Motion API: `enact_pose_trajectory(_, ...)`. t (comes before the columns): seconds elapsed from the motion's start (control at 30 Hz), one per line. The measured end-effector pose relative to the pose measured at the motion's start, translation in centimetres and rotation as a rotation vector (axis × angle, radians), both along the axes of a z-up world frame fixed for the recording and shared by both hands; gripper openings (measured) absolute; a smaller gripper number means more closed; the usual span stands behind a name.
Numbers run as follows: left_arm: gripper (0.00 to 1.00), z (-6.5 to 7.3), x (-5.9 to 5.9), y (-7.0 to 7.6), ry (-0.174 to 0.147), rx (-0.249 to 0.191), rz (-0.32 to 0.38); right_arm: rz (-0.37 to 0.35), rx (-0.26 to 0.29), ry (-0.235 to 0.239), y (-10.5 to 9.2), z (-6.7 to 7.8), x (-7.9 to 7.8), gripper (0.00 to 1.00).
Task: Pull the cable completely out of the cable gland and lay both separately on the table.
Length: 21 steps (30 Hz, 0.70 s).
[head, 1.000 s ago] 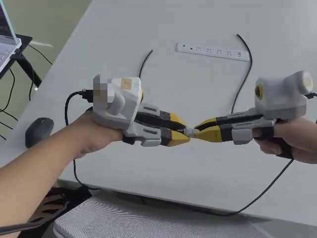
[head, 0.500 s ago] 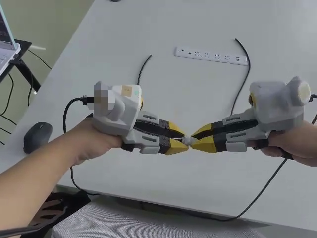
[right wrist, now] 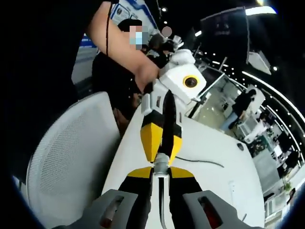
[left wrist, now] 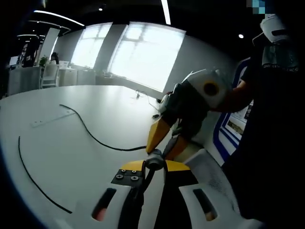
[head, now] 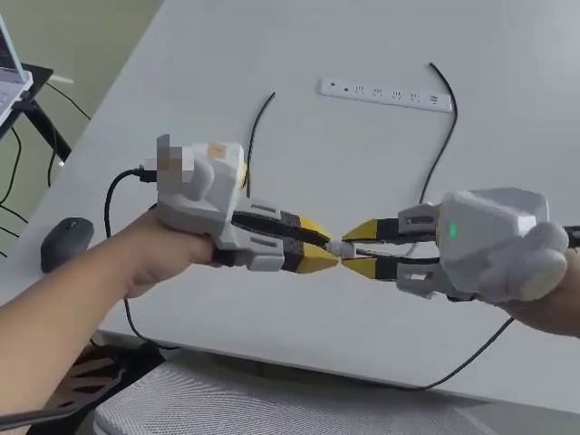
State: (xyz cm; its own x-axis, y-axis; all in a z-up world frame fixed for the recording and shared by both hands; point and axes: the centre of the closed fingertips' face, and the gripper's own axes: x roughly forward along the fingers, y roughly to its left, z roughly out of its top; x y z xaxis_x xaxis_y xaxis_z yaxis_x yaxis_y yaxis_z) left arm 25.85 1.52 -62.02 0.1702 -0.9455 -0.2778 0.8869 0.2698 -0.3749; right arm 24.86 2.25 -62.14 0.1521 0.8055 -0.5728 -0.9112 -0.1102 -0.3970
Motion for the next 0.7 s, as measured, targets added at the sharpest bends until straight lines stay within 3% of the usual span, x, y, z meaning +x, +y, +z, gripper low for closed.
enact_pose_trajectory(0.1, 0.15, 0.0, -0.1, -0.1, 0.006, -0.002, -0.001, -0.002, -0.012, -0.035, 0.0, -0.2, 0.0, 0.07)
enact_pose_trajectory(0.23, 0.15, -0.2, -0.2, -0.1, 0.012, 0.005, -0.003, 0.003, -0.016, -0.033, 0.0, -0.3, 0.2, 0.07)
enact_pose_trajectory(0.33, 0.15, -0.1, -0.1, -0.1, 0.001, 0.008, -0.002, -0.003, -0.016, -0.026, 0.0, -0.3, 0.3, 0.08)
enact_pose_trajectory(0.43, 0.15, -0.1, -0.1, 0.0, -0.008, 0.012, -0.004, -0.022, -0.002, 0.016, 0.0, -0.2, 0.4, 0.08)
enact_pose_trajectory(0.5, 0.15, 0.0, -0.1, 0.0, -0.018, 0.013, -0.002, -0.069, 0.079, 0.140, 0.3, 0.5, 0.3, 0.09)
enact_pose_trajectory(0.57, 0.15, 0.3, -0.1, 0.0, -0.035, 0.013, 0.000, -0.110, 0.104, 0.179, -0.1, 0.8, 1.0, 0.16)
enact_pose_trajectory(0.6, 0.15, 0.3, 0.0, 0.1, -0.036, 0.012, 0.003, -0.123, 0.124, 0.252, -0.3, 0.9, 0.9, 0.17)
enact_pose_trajectory(0.7, 0.15, 0.3, 0.0, 0.2, -0.038, 0.012, 0.006, -0.170, 0.171, 0.334, -0.9, 1.5, 1.6, 0.19)
